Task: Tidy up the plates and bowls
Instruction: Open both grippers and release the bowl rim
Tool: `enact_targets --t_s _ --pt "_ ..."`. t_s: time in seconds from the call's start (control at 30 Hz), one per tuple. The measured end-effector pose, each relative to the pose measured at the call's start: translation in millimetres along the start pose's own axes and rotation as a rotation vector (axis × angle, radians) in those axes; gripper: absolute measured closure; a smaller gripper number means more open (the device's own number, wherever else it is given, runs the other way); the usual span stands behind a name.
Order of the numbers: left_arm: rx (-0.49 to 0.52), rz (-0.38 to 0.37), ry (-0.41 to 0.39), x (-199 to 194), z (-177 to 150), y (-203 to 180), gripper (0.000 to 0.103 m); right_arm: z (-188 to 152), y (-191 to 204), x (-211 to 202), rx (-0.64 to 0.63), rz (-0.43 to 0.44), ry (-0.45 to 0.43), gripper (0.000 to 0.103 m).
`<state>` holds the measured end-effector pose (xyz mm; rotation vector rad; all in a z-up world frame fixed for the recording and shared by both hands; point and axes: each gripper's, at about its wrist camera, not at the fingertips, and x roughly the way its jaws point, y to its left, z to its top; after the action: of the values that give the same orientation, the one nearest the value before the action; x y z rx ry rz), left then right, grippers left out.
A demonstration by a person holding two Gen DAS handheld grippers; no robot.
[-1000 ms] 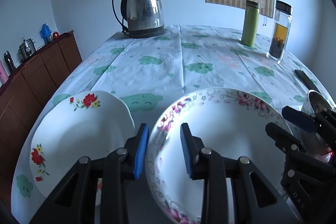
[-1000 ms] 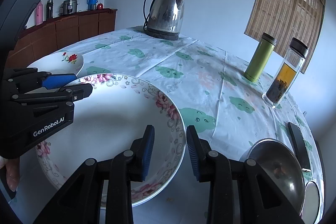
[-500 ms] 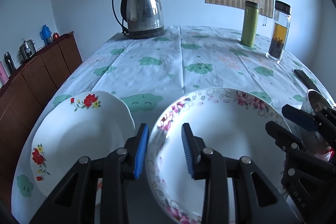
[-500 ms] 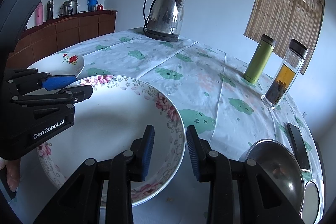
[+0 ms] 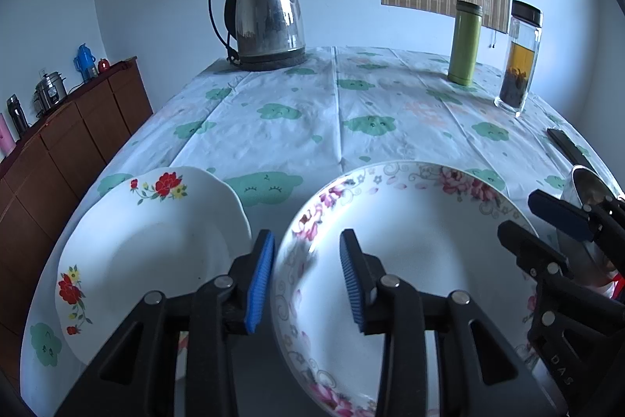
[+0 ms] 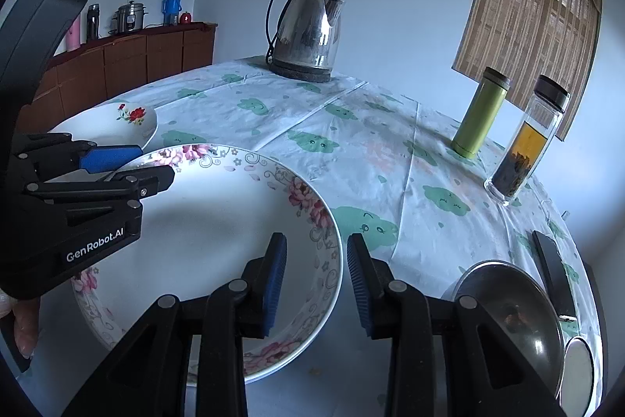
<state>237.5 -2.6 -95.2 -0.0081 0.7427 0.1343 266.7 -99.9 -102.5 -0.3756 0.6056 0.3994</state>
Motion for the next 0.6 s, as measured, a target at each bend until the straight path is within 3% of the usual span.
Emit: enact_targets --t_s 0.13,0.23,0.37,0.5,0.6 --pt "-0.013 0.000 -0.011 -2.2 -1.3 2.6 0.055 -0.3 -1.9 -5.1 0.011 -0.001 -0.026 0.052" --pt "-0.018 -0.005 -0.011 -3.3 -1.5 4.0 0.052 -0.3 -3.1 -7.3 0.017 0.001 -0.037 0.052" --pt "-0.020 -0.005 -0.015 -4.1 -1.2 4.5 0.040 -0.3 -3.0 -9.2 0.018 -0.001 -0.047 0.051" --pt "-0.031 -0.013 -0.020 -5.4 -0.3 6.0 0.034 -0.7 -1.8 -14.3 0.012 -0.006 -0.074 0.039" --pt "-0.035 -0.014 -0.022 -6.5 0.2 7.9 0.026 -0.9 -1.9 -15.9 0.011 -0.005 -0.083 0.037"
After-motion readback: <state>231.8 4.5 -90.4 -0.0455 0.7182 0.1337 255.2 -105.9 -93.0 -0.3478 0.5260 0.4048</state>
